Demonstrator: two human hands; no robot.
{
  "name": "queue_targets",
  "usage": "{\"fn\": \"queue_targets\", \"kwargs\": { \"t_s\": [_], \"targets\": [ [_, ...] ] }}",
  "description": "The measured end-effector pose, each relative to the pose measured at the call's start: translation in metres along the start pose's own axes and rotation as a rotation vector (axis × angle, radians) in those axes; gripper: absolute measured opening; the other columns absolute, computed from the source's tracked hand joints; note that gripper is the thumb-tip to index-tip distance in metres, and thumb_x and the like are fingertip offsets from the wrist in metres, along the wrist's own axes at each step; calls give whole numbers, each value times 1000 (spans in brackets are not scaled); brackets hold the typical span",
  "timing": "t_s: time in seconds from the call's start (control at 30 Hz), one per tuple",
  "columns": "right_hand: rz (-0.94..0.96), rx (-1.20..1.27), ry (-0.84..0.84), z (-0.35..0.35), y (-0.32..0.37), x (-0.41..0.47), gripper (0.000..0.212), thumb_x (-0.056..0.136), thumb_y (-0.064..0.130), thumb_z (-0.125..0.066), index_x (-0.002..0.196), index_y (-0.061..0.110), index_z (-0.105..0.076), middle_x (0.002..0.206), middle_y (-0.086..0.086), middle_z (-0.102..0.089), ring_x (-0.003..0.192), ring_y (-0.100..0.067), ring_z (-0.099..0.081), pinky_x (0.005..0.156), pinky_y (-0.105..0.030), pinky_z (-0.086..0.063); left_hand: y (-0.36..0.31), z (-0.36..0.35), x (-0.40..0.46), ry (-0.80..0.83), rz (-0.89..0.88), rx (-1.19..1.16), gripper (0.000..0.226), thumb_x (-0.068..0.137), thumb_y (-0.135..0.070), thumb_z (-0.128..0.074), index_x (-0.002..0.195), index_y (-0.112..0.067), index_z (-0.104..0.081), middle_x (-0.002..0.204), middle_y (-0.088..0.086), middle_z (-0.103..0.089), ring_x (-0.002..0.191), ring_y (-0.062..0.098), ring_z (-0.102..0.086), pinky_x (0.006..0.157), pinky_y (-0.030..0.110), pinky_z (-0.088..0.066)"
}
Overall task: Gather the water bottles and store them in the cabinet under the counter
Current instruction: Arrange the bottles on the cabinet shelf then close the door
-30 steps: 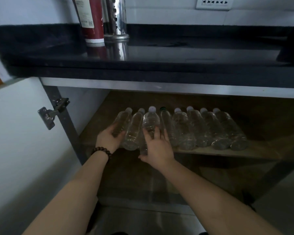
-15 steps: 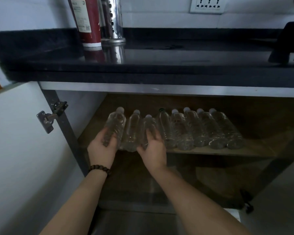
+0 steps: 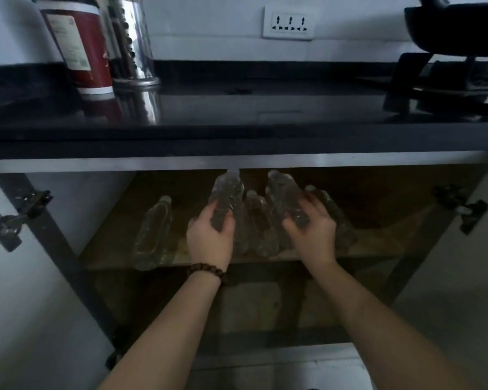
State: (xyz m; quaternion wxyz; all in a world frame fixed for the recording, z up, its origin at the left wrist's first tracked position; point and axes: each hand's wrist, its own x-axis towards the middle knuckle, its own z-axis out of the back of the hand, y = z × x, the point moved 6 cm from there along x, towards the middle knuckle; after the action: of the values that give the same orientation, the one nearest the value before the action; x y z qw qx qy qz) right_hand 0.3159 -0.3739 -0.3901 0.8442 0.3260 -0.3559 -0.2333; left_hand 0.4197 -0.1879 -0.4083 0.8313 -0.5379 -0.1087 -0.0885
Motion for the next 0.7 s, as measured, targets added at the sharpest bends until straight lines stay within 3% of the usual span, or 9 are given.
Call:
{"fn": "queue_targets", "kwargs": {
  "t_s": [0.17, 0.3, 0.37, 0.43, 0.53, 0.63, 0.7],
  "targets": [
    [-31, -91, 38, 28, -48, 27, 45, 86, 16, -67, 130, 17, -57, 141, -7, -46, 127, -23, -47, 107, -37, -39, -33, -59, -13, 64, -47, -4, 43, 92, -36, -59, 134, -29, -53, 131, 4, -53, 113, 12, -49, 99, 34, -44],
    [-19, -166, 116, 25, -72, 39, 46, 86, 21, -67, 131, 17, -56, 143, -8, -43, 129, -23, -44, 107, -32, -34, -45, -104, -18, 178, -28, 54, 39, 92, -40, -56, 131, -36, -52, 128, 7, -54, 119, 23, -50, 98, 44, -47],
    [-9, -182, 144, 24, -80, 41, 50, 86, 22, -68, 134, 18, -53, 145, -9, -40, 131, -23, -41, 108, -31, -33, -48, -119, -24, 185, -67, 149, 42, 92, -42, -54, 134, -39, -49, 151, 8, -34, 131, 26, -40, 103, 43, -44],
    [9, -185, 156, 23, -86, 42, 53, 85, 22, -69, 135, 17, -52, 147, -8, -38, 132, -24, -40, 110, -36, -35, -53, -127, -29, 179, -103, 208, 43, 94, -41, -52, 136, -37, -47, 160, 6, -16, 137, 27, -32, 107, 40, -39],
    [39, -204, 158, 24, -95, 42, 54, 86, 28, -68, 136, 15, -51, 147, -9, -38, 132, -25, -40, 107, -31, -35, -59, -131, -32, 196, -76, 228, 40, 96, -43, -51, 134, -32, -51, 154, 11, -25, 136, 29, -31, 107, 38, -35],
    [83, -277, 181, 24, -96, 42, 55, 88, 36, -64, 137, 17, -48, 147, -8, -39, 132, -24, -39, 103, -30, -34, -60, -139, -29, 224, -91, 216, 48, 93, -45, -53, 140, -36, -44, 153, 15, -26, 135, 32, -31, 107, 40, -36],
    [94, -274, 191, 25, -96, 41, 56, 88, 35, -64, 139, 20, -46, 148, -6, -38, 133, -23, -37, 104, -31, -35, -61, -146, -29, 280, -117, 175, 48, 91, -42, -57, 137, -37, -45, 145, 14, -38, 130, 31, -36, 102, 39, -41]
  ]
}}
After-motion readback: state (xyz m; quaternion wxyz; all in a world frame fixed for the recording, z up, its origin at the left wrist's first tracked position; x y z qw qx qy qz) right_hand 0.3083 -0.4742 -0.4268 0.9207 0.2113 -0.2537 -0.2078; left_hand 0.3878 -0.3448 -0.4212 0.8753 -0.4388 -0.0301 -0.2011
